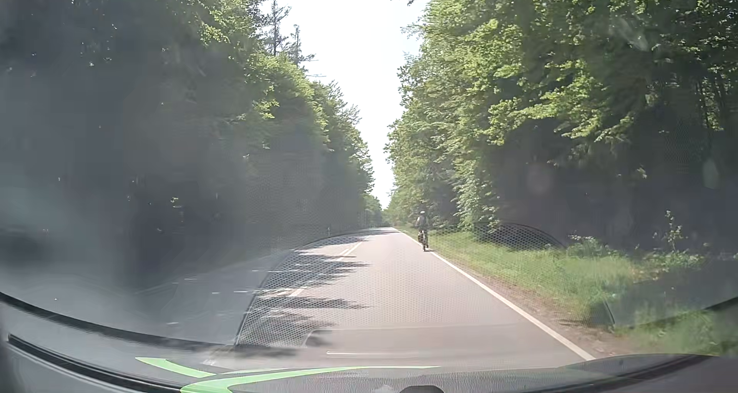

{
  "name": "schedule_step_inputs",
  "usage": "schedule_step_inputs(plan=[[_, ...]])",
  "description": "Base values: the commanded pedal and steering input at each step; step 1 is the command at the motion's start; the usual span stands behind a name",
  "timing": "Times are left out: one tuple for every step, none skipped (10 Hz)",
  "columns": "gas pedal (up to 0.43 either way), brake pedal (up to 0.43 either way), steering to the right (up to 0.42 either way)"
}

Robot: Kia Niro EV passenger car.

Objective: Follow the waypoints while adhering to traffic rules and regulations

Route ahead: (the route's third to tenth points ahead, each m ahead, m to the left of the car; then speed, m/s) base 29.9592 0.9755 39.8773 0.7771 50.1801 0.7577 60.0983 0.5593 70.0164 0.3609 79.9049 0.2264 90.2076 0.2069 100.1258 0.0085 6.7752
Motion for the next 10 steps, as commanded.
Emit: schedule_step_inputs(plan=[[0.138,0.0,-0.005],[0.138,0.0,-0.004],[0.138,0.0,-0.004],[0.138,0.0,-0.004],[0.138,0.0,-0.004],[0.138,0.0,-0.004],[0.138,0.0,-0.004],[0.138,0.0,-0.004],[0.138,0.0,-0.004],[0.138,0.0,-0.004]])
